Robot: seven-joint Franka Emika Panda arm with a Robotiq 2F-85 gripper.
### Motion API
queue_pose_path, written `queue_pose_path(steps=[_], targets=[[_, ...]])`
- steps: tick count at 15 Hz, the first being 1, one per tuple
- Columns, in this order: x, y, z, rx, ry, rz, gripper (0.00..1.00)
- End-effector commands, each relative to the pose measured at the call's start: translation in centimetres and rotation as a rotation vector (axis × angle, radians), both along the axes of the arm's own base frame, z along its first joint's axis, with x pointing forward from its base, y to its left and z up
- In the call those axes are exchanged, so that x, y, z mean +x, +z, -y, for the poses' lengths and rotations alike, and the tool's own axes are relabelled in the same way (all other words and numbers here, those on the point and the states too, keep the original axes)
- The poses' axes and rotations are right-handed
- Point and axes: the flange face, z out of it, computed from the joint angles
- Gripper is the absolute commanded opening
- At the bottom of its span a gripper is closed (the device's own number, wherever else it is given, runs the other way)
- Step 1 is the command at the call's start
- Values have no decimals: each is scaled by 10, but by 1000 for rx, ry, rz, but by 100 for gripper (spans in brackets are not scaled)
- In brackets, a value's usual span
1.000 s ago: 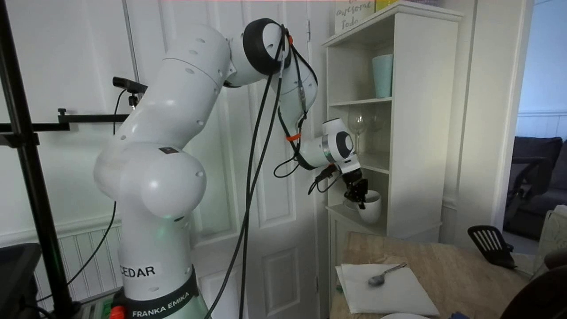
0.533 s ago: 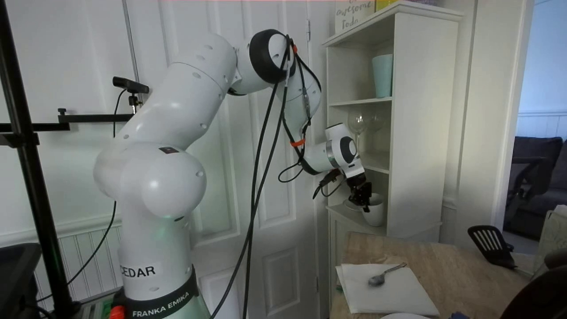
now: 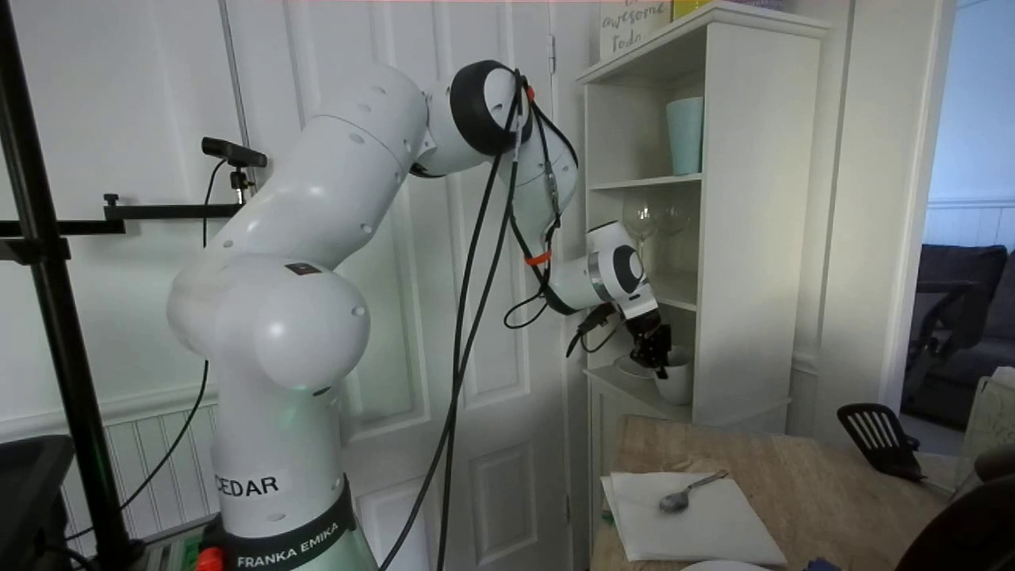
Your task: Put the white cup on the bottom shelf
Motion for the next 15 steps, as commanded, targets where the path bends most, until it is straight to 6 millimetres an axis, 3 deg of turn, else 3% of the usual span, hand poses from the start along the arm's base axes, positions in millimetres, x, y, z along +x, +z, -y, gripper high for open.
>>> queue_pose_path(steps=[1,4,7,9,12,15], targets=[[11,10,-3,5,8,49,26],[14,15,-3,7,11,67,40],[15,16,-4,7,13,70,41],[13,18,-5,6,20,72,49],[3,26,-11,12,33,83,53],[-5,32,-16,10,64,114,49]])
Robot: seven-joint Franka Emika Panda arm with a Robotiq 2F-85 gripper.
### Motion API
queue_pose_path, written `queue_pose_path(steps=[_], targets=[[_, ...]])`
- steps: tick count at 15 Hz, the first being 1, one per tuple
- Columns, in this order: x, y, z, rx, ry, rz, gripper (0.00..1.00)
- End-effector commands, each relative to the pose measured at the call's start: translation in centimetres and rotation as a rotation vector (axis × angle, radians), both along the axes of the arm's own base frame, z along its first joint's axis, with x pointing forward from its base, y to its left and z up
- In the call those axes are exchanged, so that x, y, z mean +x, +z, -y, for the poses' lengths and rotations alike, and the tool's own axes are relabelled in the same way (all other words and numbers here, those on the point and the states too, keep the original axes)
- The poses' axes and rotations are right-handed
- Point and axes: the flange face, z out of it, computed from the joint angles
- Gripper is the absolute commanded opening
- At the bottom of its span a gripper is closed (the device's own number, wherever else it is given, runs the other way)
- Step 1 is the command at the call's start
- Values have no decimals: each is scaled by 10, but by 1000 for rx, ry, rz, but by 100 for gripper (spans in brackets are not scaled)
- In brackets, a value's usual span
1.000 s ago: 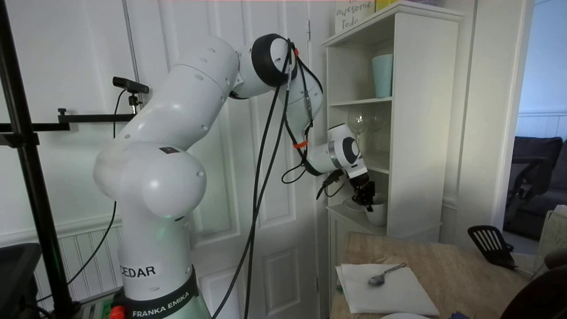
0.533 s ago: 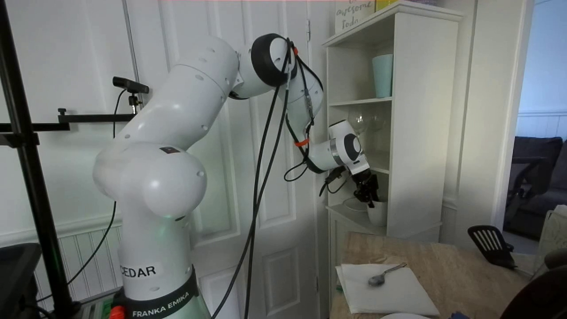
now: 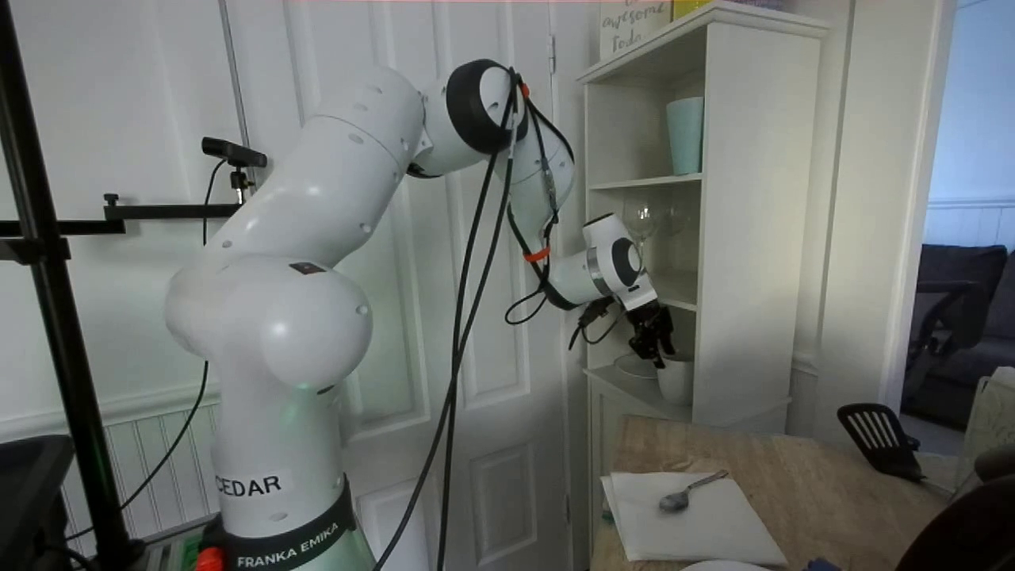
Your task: Put the white cup on the bottom shelf
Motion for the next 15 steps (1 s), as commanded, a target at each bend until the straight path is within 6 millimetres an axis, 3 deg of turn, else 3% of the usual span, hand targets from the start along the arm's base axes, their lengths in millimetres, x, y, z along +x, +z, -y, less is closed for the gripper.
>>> queue_pose_path(steps=[1,3,4,9,15], targets=[[-15,16,-6,-2,41,54,50],[-24,20,-4,-16,79,82,50],[-31,22,-1,-39,101,87,69],[-77,19,20,-206,269,-33,99],[-149,48,21,-348,587,-107,100]])
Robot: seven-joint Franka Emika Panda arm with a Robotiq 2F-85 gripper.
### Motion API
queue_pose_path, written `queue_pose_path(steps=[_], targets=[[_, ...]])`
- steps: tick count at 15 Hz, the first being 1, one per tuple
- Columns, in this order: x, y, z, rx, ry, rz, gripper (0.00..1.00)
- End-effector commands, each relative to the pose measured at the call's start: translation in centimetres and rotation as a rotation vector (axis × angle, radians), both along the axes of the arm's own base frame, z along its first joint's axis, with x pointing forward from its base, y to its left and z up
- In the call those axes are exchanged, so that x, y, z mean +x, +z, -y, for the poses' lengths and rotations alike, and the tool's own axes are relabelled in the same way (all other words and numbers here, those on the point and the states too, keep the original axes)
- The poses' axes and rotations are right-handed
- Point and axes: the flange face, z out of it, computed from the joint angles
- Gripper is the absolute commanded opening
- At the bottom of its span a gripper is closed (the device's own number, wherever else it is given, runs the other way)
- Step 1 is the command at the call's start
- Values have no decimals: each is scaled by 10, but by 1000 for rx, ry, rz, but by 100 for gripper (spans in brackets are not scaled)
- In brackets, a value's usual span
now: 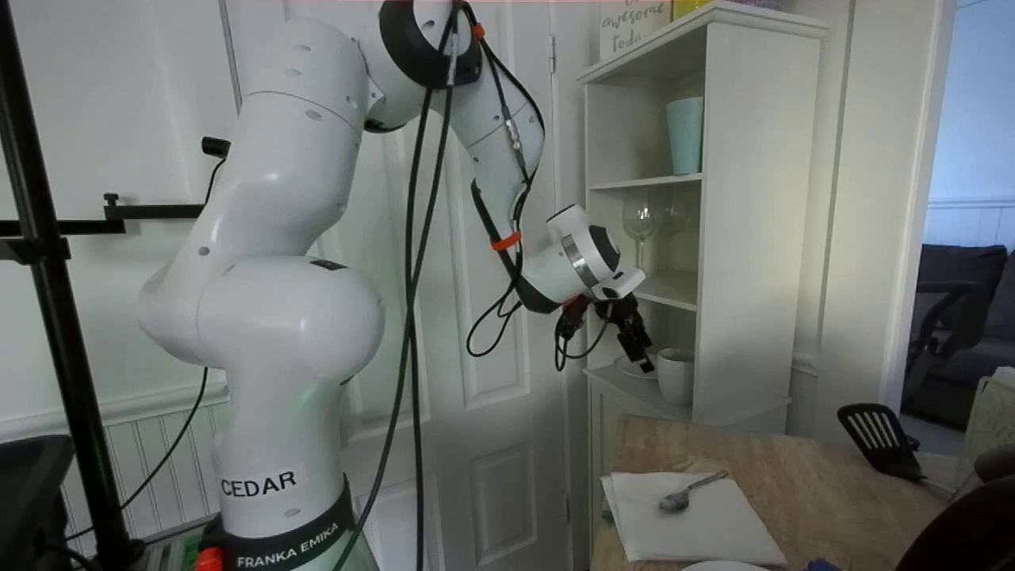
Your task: Put the white cup on the bottom shelf
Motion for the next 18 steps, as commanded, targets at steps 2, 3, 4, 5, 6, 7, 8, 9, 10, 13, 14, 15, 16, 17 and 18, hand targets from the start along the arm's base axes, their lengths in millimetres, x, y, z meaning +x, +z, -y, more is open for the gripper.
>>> queue_pose_path(steps=[2,3,4,5,6,7,8,9,10,13,14,15,16,17,18], targets=[[-73,41,-3,-83,237,-86,100],[-83,48,-3,-104,282,-111,100],[-94,59,-5,-116,325,-148,100],[-104,68,-5,-153,346,-206,100],[-110,74,-3,-181,345,-265,100],[-112,76,3,-217,334,-318,100],[-117,98,1,-241,335,-345,100],[-123,107,-1,-252,334,-400,100],[-128,123,-6,-242,345,-451,100],[-127,122,-11,-237,357,-508,100],[-129,132,-15,-238,368,-514,100],[-130,134,-16,-242,367,-507,100],[-130,131,-15,-244,364,-511,100],[-129,127,-13,-243,361,-517,100],[-127,123,-11,-241,358,-522,100]])
